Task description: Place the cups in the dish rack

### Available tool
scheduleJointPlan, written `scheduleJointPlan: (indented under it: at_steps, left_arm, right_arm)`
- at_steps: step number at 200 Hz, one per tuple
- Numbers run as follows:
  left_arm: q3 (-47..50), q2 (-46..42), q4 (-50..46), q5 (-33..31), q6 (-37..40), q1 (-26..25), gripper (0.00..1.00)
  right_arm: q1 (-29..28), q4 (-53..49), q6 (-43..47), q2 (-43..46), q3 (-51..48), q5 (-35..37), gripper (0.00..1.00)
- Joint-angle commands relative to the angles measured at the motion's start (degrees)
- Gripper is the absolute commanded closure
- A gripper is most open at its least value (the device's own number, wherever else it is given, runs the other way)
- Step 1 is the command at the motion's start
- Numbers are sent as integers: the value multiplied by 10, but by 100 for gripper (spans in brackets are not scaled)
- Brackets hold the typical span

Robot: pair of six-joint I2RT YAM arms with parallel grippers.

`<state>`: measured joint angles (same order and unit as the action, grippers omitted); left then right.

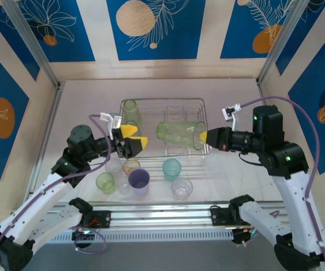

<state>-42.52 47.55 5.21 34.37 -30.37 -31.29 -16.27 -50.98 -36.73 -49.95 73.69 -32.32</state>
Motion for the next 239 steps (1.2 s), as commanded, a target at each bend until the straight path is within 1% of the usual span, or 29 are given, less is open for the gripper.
scheduleJointPlan:
  at_steps: [1,22,49,71,108,128,149,157,195,199,215,219,228,239]
  left_arm:
    - [-22,12,85,116,-35,-2,0]
    - [-15,29,152,144,-72,-9,0]
    - [-4,44,216,149,-109,-13,0]
    - [-5,52,225,159,-117,-18,0]
    - [-5,51,229,162,-125,-24,1]
    - [-8,52,218,161,-124,-24,10]
    - [-5,51,204,152,-118,-24,23]
    - [-3,51,201,147,-117,-24,30]
    - [-7,50,175,119,-114,-24,45]
    - [-7,49,167,112,-113,-24,47]
    - [-8,40,114,78,-98,-23,56]
    - [-9,36,95,69,-90,-24,58]
    - [-20,26,19,29,-65,-23,64]
    - [-52,19,-114,-48,-30,-23,76]
  right_arm:
    - [-8,100,-33,-9,-13,-110,100]
    - [-25,107,-37,-22,-18,-105,100]
    - [-65,138,-48,-35,-29,-95,100]
    - [-92,147,-46,-47,-28,-85,100]
    - [-98,162,-44,-62,-35,-80,100]
    - [-98,174,-47,-68,-36,-75,100]
    - [-105,179,-52,-78,-35,-68,100]
    - [-111,179,-52,-80,-35,-61,100]
    - [-120,177,-57,-88,-36,-37,100]
    - [-120,173,-57,-89,-35,-29,94]
    - [-120,150,-54,-93,-27,2,60]
    - [-120,141,-53,-93,-25,15,53]
    - [-119,113,-51,-90,-17,59,45]
    - [-118,56,-48,-83,-6,146,44]
